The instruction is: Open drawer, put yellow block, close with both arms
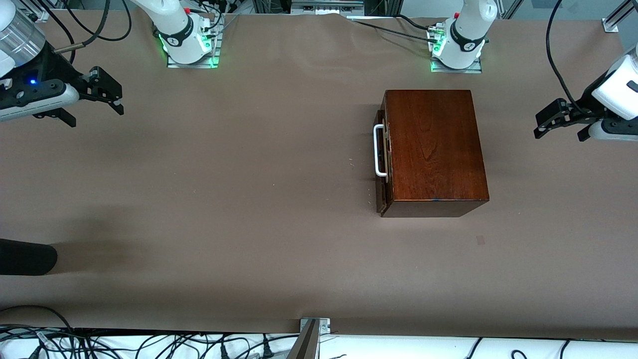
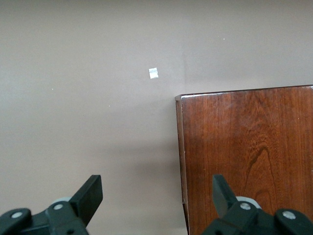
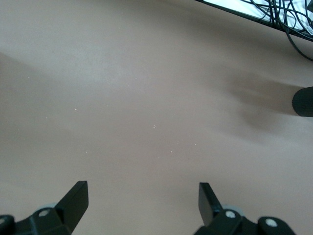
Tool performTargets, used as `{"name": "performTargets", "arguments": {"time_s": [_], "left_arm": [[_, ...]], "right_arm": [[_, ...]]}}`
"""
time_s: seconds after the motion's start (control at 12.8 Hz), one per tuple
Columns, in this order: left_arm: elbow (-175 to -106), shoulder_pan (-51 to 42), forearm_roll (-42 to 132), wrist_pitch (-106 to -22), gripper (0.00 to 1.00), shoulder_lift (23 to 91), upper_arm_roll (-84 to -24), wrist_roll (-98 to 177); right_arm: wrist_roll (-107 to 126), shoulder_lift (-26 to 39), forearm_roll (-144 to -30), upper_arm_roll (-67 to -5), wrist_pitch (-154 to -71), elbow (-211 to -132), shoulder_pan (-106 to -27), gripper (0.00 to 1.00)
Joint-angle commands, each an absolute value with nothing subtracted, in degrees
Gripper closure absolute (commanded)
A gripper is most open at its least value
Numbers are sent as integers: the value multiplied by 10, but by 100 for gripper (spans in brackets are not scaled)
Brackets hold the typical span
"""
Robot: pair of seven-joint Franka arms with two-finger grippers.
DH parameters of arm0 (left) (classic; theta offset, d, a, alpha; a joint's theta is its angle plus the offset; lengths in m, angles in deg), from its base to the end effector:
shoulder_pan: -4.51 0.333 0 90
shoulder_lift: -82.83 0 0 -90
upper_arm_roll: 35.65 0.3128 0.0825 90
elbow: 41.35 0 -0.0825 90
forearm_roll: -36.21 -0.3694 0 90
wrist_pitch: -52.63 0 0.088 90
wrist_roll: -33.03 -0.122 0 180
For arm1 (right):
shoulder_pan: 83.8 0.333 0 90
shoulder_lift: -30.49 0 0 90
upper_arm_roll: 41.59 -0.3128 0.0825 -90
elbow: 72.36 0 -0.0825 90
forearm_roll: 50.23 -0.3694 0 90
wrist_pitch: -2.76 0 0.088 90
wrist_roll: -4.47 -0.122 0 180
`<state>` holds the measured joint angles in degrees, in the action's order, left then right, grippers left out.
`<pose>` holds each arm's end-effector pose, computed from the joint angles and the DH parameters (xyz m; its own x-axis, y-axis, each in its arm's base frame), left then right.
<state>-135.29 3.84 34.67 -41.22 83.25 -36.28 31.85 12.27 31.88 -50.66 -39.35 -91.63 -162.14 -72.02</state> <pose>0.5426 -0.0092 0.5846 0.9990 -0.0451 0.0052 -0.0449 -0.9986 -0.0270 0.5345 0.0904 0.6284 0.9493 0.2965 0.1047 0.2975 -0.9547 0.0058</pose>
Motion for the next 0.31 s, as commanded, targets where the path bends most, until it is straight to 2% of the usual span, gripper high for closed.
{"name": "performTargets", "arguments": {"time_s": [0.0,0.23], "left_arm": [[-1370,38,345,-418,0,844,-366,326],[-1370,37,345,-398,0,842,-366,329]], "right_arm": [[124,319,-512,-396,-916,-1617,-725,0],[125,319,-512,-395,-915,-1617,-726,0]]}}
